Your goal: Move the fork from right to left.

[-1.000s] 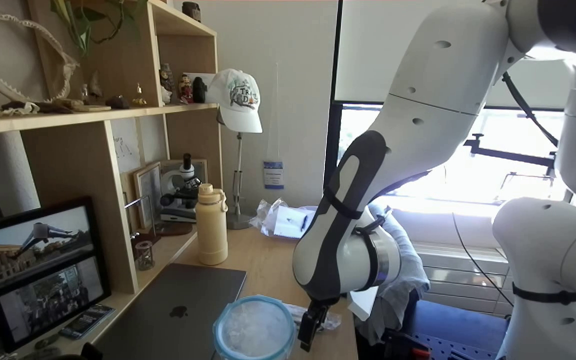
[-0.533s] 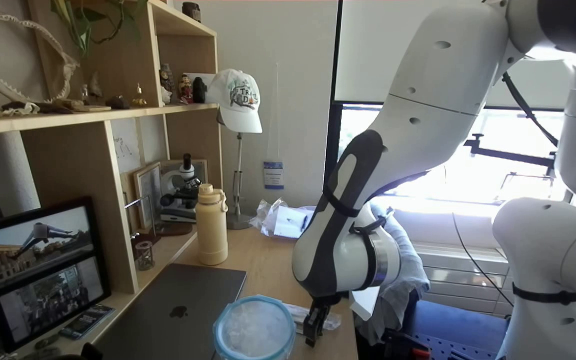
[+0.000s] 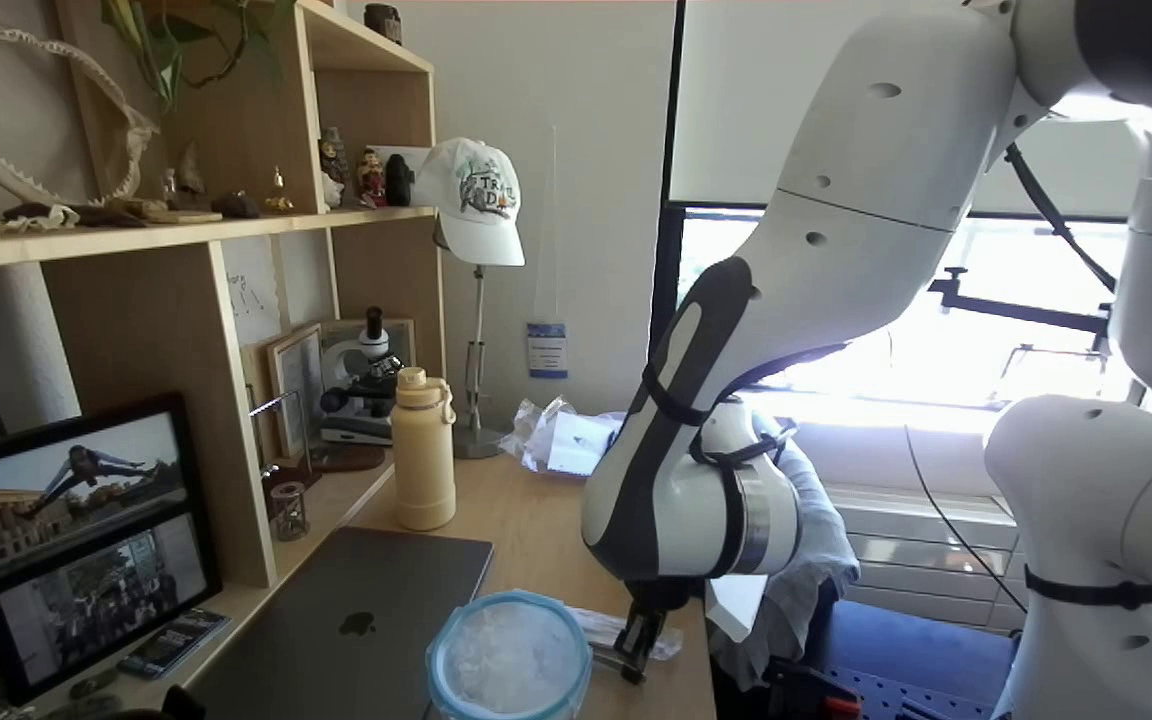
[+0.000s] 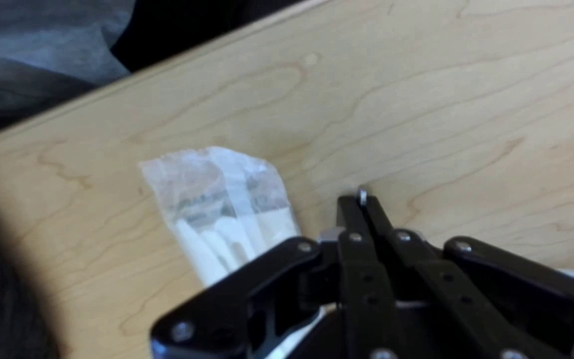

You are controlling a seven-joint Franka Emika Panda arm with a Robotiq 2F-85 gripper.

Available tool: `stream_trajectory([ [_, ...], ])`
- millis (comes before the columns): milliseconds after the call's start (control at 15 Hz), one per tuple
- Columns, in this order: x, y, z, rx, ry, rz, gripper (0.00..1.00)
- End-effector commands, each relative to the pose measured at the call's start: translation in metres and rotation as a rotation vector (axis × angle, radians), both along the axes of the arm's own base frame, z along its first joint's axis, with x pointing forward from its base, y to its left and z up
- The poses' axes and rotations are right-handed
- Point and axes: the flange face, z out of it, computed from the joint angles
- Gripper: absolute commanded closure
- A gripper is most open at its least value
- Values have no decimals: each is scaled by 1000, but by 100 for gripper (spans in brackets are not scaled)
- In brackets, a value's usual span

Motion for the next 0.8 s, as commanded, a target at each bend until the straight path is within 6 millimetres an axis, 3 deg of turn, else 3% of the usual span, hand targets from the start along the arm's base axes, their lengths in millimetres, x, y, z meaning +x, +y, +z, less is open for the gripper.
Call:
stream_trajectory([
  [0,-8,2,0,-8,-4,3,95],
  [733,-6,4,-9,-8,50,-60,96],
])
